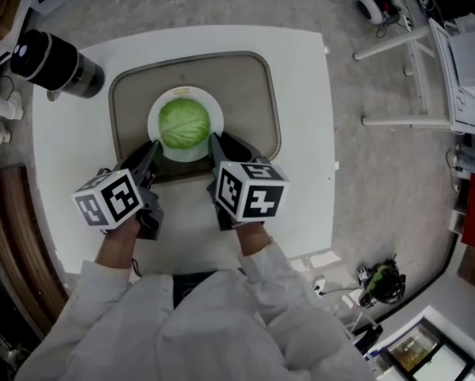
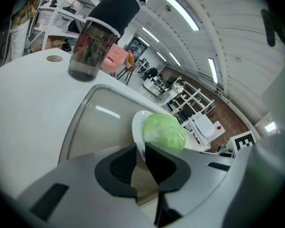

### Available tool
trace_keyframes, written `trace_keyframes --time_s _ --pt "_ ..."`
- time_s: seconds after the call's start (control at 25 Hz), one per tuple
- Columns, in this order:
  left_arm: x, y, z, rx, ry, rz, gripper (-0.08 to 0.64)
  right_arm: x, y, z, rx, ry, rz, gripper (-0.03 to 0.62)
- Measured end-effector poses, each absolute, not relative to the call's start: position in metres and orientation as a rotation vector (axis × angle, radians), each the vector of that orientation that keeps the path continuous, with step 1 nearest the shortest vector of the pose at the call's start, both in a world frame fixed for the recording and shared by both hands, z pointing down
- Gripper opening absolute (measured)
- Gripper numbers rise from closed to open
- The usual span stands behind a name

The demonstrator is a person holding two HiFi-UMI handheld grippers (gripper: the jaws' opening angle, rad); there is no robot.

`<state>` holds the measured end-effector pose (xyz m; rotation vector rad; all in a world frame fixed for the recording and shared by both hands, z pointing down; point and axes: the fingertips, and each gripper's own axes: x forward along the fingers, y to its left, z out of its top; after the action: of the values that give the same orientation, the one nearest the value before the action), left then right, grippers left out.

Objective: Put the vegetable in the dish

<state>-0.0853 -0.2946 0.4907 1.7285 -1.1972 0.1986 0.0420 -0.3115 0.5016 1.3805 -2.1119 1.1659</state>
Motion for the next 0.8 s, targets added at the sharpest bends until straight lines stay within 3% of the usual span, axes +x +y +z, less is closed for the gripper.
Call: trace_keyframes --time_s 0.8 --pt "-0.081 -0.298 0.505 1.732 -1.187 0.389 0.051 0.042 -0.311 0.512 1.36 -2.051 1.069 0.072"
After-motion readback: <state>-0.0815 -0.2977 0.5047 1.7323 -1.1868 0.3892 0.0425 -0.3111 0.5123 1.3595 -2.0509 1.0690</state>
